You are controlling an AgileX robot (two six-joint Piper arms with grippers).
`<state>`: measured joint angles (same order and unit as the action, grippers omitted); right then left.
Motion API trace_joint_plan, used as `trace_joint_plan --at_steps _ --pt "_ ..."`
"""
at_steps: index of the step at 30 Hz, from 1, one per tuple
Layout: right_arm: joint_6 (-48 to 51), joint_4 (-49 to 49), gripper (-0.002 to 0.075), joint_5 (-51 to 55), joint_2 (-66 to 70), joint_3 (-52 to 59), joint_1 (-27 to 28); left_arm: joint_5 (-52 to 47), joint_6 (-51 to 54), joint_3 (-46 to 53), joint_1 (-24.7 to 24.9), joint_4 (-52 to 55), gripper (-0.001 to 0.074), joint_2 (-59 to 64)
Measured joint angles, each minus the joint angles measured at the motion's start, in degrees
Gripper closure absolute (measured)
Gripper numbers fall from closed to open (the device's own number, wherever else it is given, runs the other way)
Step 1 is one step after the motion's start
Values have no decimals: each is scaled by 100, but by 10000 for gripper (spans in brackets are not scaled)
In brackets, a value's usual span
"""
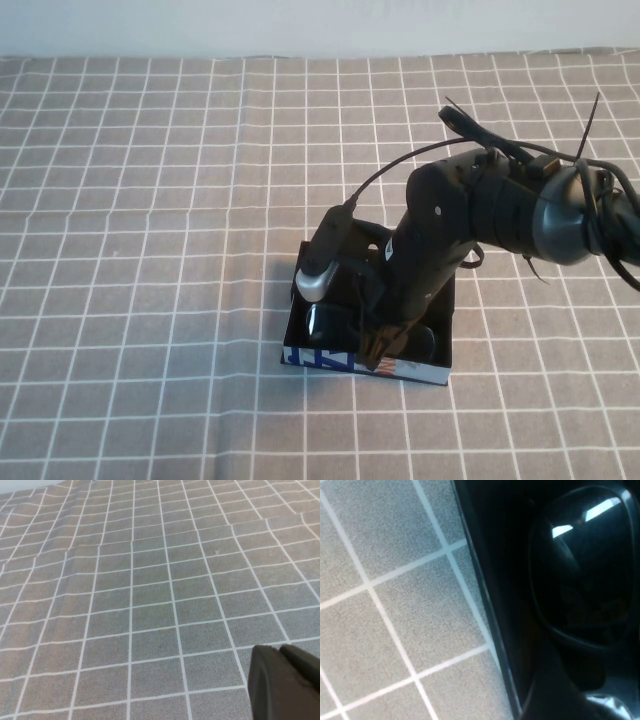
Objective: Take glasses out of glasses case
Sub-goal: Pick up the glasses from the glasses case, then place the glasses on the table
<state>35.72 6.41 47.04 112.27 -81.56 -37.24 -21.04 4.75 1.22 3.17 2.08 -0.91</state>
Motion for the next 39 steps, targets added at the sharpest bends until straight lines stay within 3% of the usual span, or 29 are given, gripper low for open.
trace_joint_plan --at_steps 4,10,18,25,31,39 --pt "45 0 452 -25 103 0 0 0 0 0 0 0 739 0" --pt "73 83 654 -35 118 -35 -9 0 0 0 0 0 739 0" --pt "-300 -67 658 681 -27 -651 -9 0 0 0 0 0 739 0" --pt "-1105 -71 658 1990 -581 -1474 -9 0 0 0 0 0 739 0" --pt "-2998 -448 659 2296 -1281 -1322 170 0 0 0 0 0 739 0" --pt "-6326 -2076 659 2341 -2785 537 389 0 0 0 0 0 739 0"
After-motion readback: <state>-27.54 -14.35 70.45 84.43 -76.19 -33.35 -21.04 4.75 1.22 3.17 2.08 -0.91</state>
